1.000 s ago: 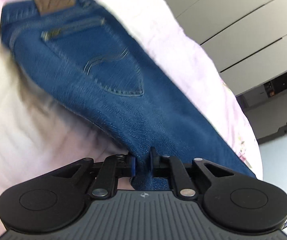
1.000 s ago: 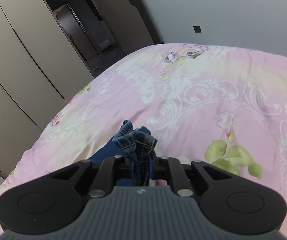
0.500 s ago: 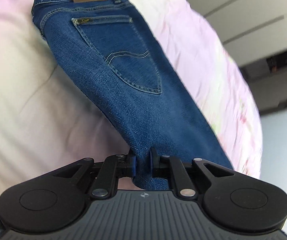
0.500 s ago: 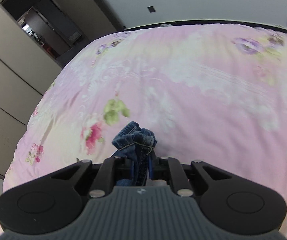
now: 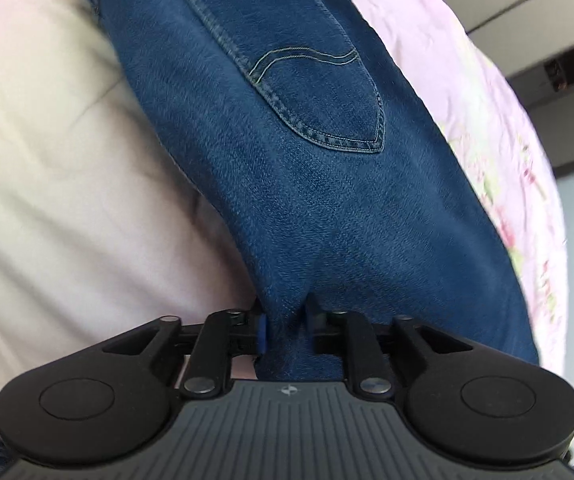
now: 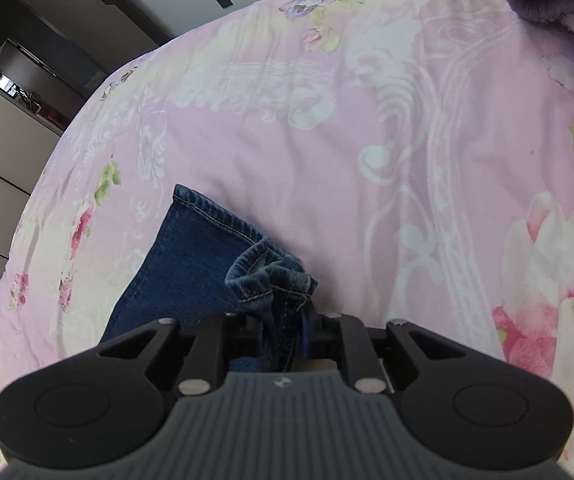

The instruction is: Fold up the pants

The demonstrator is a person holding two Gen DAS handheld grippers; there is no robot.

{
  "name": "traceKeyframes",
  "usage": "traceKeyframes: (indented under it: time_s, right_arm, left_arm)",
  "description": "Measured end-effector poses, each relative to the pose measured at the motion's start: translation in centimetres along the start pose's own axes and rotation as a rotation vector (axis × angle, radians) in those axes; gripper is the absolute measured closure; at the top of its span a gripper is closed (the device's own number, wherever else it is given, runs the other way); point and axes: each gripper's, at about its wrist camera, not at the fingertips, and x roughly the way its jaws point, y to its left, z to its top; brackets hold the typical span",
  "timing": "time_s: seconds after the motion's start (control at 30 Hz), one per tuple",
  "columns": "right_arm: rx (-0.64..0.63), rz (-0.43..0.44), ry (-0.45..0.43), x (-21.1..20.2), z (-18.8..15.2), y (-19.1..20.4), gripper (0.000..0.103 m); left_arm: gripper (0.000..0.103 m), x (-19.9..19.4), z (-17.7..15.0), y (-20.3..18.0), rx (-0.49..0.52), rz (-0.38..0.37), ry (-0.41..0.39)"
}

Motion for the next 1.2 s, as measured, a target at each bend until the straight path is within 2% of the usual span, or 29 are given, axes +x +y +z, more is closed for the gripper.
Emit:
traceKeyframes:
  time_s: [0.03,0.1,0.17,0.23,0.33,0.47,0.57,0.67,0.7,0.83,1.0,1.13,1.2]
  right_arm:
    - [-0.026,-0.006,-0.004,-0.1,0.0,0.1,0.080]
    - [-0.118,-0.033,-0.013,-0.7,0.1,0.7,0.068]
    - [-0.226,-0.085,-0.044,-1.7,0.2,1.5,0.051]
    - [-0.306,-0.126,-0.078,-2.6,0.1,2.0,0.048]
    - [-0.339,-0.116,-0.107,-3.9,0.3,2.2,0.047]
    - [-0.359,-0.084,-0.146,-4.7,0.1,3.8,0.046]
    - [-0.405,-0.053,-0.168,-4.7,-0.5,6.3,0.046]
    - [-0.462,-0.020,-0.157,-4.2,-1.3,9.2,0.046]
    - [-0.480,-0.016,-0.152,-3.9,-1.6,10.1,0.046]
    - [-0.580,-0.044,-0.131,-2.3,-3.4,13.7,0.046]
    - [-0.668,-0.095,-0.141,-0.7,-4.8,15.4,0.046]
    - [-0.632,-0.124,-0.194,-0.3,-4.8,15.1,0.046]
    - [-0.595,-0.138,-0.228,-0.3,-4.8,14.8,0.045]
  left_arm:
    - [0.067,-0.6,0.1,-0.3,0.030,0.024,-0.010]
    - [0.053,-2.0,0.3,-0.7,0.103,0.073,-0.033]
    - [0.047,-3.2,0.9,-0.6,0.134,0.096,-0.050]
    - [0.046,-4.4,1.8,-0.1,0.150,0.102,-0.064]
    - [0.040,-5.6,3.8,0.0,0.169,0.129,-0.112]
    - [0.036,-6.7,7.4,0.4,0.130,0.174,-0.221]
    - [0.033,-7.3,10.3,0.1,0.130,0.191,-0.269]
    - [0.023,-7.1,13.4,-1.2,0.184,0.181,-0.296]
    - [0.023,-6.7,14.5,-1.8,0.198,0.178,-0.303]
    - [0.019,-5.3,18.5,-3.6,0.222,0.200,-0.346]
    - [0.018,-2.2,23.2,-4.8,0.260,0.246,-0.330]
    - [0.018,1.2,26.0,-4.5,0.246,0.350,-0.310]
    - [0.020,2.6,26.8,-3.9,0.202,0.357,-0.289]
